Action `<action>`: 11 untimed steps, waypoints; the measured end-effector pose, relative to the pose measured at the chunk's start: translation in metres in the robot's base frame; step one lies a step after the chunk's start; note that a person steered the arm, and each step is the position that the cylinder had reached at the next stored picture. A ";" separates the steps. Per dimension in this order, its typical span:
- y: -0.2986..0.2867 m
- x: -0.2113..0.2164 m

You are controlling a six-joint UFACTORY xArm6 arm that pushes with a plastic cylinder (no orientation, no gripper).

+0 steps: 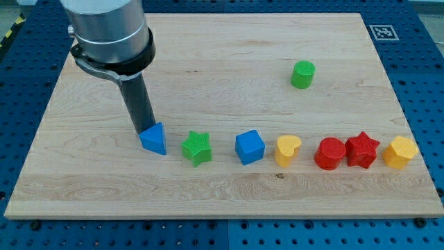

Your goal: Slide the green circle towards bottom left

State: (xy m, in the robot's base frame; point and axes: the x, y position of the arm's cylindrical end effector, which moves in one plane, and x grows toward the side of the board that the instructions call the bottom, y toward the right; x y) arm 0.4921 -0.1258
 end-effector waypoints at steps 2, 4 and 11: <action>0.000 0.024; -0.005 -0.013; 0.360 -0.103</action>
State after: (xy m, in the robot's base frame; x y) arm 0.3887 0.2338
